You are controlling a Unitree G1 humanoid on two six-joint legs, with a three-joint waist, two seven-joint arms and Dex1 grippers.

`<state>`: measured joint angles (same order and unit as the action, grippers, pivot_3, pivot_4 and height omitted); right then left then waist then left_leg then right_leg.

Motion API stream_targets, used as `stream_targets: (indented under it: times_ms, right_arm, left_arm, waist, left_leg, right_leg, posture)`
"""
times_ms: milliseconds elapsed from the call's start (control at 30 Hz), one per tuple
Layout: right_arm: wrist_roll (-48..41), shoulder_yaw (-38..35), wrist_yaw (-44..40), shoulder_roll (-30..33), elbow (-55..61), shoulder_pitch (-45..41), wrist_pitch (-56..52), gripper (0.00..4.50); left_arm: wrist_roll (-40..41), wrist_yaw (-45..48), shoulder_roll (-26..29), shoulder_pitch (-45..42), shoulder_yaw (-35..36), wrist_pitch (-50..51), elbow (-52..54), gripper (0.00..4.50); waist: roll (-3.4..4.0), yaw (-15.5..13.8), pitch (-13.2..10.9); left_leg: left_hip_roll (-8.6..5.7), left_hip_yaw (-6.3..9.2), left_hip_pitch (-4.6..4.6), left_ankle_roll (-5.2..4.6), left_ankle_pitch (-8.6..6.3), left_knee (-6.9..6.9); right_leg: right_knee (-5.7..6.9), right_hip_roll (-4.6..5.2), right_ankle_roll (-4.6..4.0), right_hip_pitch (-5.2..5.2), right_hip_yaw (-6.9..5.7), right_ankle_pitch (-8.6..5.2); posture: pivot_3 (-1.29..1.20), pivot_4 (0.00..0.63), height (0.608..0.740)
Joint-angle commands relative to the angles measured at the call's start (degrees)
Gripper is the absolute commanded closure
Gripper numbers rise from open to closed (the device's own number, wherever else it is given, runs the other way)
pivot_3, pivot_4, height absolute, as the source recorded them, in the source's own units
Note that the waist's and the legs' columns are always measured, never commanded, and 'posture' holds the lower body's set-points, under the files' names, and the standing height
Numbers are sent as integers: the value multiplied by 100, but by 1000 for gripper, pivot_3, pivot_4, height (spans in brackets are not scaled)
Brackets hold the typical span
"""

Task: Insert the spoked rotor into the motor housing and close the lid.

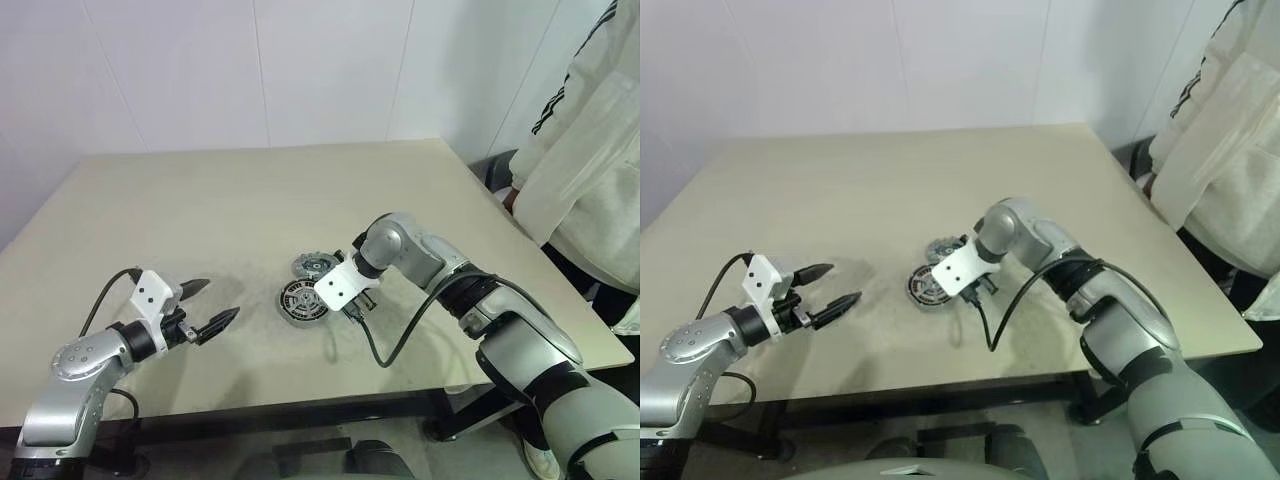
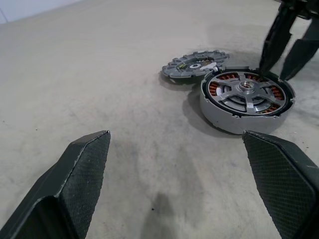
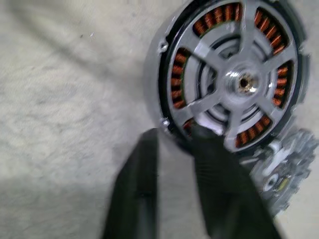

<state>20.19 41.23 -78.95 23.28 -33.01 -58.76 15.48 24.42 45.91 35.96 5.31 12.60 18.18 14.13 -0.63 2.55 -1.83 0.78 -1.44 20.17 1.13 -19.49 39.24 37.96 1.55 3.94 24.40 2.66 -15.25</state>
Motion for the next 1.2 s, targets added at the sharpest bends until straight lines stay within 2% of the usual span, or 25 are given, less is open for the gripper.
stream_targets:
  times_ms: [33,200,467,567,700,933,1200]
  right_arm:
    - [-53,-176,-70,-103,100,-47,-195,4432]
    - [-283,-281,-443,-175,535,82,-924,4432]
    - [-300,-360,-569,-288,970,157,-1816,4433]
    - [-387,-410,-732,-420,1147,137,-2770,4433]
    - [-339,-371,-710,-475,1276,92,-3384,4433]
    - [-308,-335,-471,-478,1308,163,-3189,4433]
    - [-741,-719,-537,-448,1715,160,-4052,1760]
  left_arm:
    - [63,-44,44,-8,132,-27,248,0]
    - [68,-71,32,24,126,-18,283,0]
    - [58,-96,-6,14,55,-35,276,0]
    - [57,-102,-13,0,44,-21,257,0]
    - [39,-109,-24,-16,27,-37,234,0]
    - [11,-100,-53,-37,5,-80,144,0]
    - [4,-55,-50,-78,-5,-127,39,0]
  waist:
    - [2,8,-1]
    - [2,-6,-1]
    - [2,-2,-1]
    - [3,1,-2]
    - [3,-1,-2]
    - [3,0,-2]
    - [2,-2,-1]
  left_leg:
    - [0,-2,1,1,0,0]
    - [0,-1,3,1,1,0]
    - [-3,1,6,1,0,0]
    - [-3,1,6,1,0,0]
    - [-2,1,8,1,1,0]
    - [-4,1,8,1,0,0]
    - [-4,1,8,2,1,1]
  right_leg:
    - [2,0,0,1,1,0]
    - [3,0,-1,3,1,0]
    - [2,4,-1,5,-1,0]
    - [3,3,-1,6,-1,0]
    - [3,3,-1,7,-2,0]
    - [3,2,-1,8,-2,0]
    - [3,2,-1,7,-2,0]
  posture:
    - [0,0,740]
    - [0,0,740]
    - [0,0,740]
    - [0,0,740]
    - [0,0,740]
    - [0,0,740]
    - [0,0,740]
